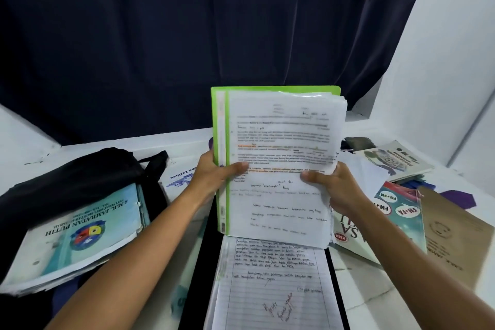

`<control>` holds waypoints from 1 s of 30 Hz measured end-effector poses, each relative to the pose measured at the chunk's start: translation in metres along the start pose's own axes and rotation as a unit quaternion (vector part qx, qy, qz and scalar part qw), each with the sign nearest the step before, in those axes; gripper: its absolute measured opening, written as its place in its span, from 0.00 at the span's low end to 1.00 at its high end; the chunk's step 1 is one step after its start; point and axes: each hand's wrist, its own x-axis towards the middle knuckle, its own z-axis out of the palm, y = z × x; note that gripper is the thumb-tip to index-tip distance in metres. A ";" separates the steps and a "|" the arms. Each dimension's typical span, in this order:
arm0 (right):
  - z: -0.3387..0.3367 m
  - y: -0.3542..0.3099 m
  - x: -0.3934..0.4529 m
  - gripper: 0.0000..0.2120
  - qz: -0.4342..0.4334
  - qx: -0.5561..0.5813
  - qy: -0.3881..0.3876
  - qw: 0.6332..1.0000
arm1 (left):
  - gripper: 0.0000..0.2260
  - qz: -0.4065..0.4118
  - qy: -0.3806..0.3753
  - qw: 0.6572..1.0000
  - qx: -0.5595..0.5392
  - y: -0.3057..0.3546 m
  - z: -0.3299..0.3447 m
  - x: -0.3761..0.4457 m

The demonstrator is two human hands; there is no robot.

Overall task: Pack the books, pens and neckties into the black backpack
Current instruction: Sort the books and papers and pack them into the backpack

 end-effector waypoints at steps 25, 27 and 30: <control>0.023 -0.018 -0.028 0.49 0.130 0.415 -0.201 0.878 | 0.34 -0.083 0.044 0.972 -0.217 0.038 -0.084 -0.090; 0.021 -0.008 -0.025 0.51 0.192 0.387 -0.256 0.865 | 0.40 -0.108 0.038 0.980 -0.165 0.049 -0.104 -0.106; 0.043 -0.009 -0.029 0.43 0.222 0.321 -0.313 0.866 | 0.43 -0.156 0.035 0.983 -0.088 0.060 -0.130 -0.132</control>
